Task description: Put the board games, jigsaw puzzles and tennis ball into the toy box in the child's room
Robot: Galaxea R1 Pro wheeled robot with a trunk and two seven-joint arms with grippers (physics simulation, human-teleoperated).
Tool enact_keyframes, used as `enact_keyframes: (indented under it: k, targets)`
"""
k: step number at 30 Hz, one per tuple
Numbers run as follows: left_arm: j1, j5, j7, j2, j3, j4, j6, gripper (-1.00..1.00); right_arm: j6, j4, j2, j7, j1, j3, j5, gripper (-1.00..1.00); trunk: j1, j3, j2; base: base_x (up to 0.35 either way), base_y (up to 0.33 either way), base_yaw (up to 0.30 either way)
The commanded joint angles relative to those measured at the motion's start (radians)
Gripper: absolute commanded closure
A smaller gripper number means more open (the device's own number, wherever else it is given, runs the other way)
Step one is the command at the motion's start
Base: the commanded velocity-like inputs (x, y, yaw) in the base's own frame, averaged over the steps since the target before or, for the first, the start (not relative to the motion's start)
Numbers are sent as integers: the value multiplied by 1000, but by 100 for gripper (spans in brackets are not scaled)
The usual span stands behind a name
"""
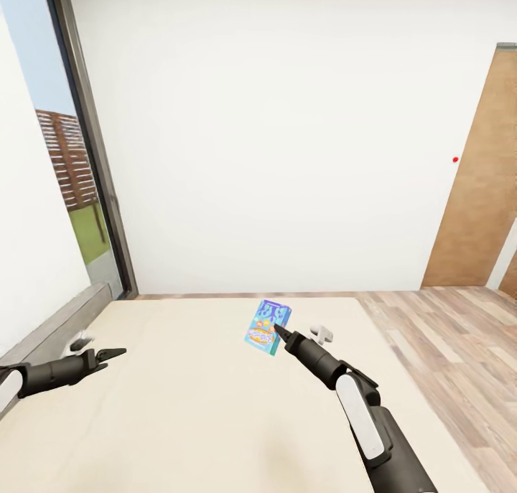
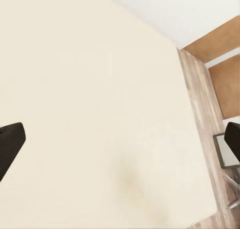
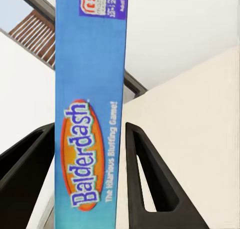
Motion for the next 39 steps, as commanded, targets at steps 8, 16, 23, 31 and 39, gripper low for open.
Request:
enact_keyframes:
  k: [8, 16, 23, 31, 39]
  targets:
    - [-1, 5, 0, -5, -2, 0, 5, -100, 5, -1, 0, 0, -1, -1, -8, 100, 0, -1, -1, 0, -302, 0]
    - [-1, 5, 0, -6, -2, 0, 6, -100, 5, -2, 0, 1, -1, -1, -7, 100, 0, -1, -1, 0, -302, 0]
    - [-1, 5, 0, -6, -2, 0, 5, -100, 5, -1, -1, 1, -1, -2, -7, 100, 0, -1, -1, 0, -302, 0]
    - [-1, 5, 0, -6, -2, 0, 5, -100, 5, -1, -1, 1, -1, -2, -7, 100, 0, -1, -1, 0, -302, 0]
    - [-1, 5, 0, -8, -2, 0, 5, -100, 5, -2, -1, 1, -1, -1, -7, 100, 0, -1, -1, 0, -302, 0]
